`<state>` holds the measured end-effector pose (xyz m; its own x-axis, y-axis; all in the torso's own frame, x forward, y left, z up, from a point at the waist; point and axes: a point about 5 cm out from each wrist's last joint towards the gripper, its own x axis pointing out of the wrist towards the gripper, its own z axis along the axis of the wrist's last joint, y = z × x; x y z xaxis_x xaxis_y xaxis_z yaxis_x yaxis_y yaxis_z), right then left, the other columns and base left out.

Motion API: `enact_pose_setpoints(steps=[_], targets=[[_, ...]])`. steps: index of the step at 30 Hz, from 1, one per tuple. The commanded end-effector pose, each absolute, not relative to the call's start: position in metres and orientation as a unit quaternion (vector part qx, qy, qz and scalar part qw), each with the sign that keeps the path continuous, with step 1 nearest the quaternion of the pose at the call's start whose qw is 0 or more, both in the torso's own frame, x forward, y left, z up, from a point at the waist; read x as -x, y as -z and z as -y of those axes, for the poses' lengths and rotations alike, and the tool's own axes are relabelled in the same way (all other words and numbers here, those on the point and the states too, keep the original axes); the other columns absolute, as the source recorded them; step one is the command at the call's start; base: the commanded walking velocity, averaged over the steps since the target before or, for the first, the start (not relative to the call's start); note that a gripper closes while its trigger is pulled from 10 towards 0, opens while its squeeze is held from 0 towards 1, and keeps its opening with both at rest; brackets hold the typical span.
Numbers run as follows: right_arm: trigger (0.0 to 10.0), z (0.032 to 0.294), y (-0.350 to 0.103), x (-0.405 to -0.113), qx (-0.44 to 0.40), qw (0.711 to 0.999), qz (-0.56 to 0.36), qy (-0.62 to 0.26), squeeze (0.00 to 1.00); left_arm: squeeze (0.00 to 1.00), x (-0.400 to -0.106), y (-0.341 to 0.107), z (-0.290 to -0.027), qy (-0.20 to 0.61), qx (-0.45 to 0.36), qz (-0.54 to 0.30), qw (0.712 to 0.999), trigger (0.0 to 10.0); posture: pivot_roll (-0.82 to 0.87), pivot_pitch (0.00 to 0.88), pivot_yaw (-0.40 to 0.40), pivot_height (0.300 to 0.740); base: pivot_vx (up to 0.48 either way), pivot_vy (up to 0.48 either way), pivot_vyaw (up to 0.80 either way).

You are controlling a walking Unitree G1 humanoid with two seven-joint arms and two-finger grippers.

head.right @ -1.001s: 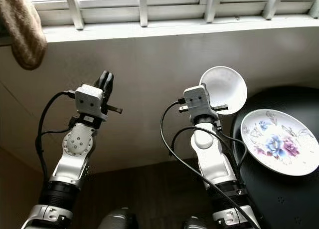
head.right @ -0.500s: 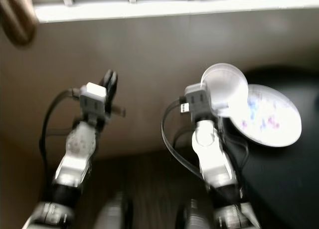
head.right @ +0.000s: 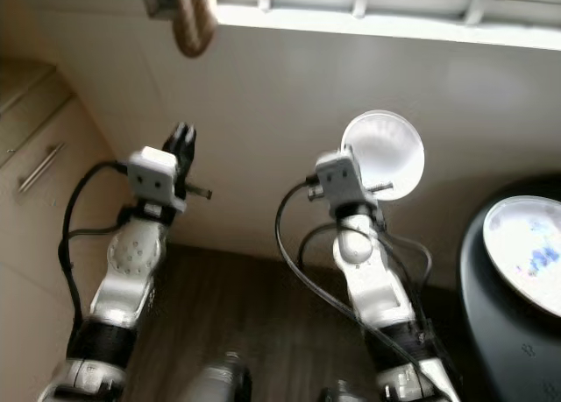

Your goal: Kitchen organization

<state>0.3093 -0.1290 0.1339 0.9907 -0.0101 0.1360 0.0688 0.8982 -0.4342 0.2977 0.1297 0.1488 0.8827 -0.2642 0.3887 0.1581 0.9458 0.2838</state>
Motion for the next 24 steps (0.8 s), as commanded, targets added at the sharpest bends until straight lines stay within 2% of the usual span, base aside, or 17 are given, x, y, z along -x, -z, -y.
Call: enact_pose_setpoints(steps=[1,24], targets=[[0.0,0.1232,-0.1412,-0.3092,0.225,0.97,0.087,0.013,0.0,0.0,-0.2995,-0.1499,-0.135,0.101,-0.133,0.214,0.962,10.0,0.16,0.0,-0.026,0.74,0.0,0.0,0.8],[0.0,0.1137,-0.1454,-0.3093,0.237,0.965,0.112,-0.015,0.0,0.0,-0.3038,-0.15,-0.1361,0.094,-0.143,0.208,0.963,10.0,0.16,0.0,-0.026,0.74,0.0,0.0,0.8]])
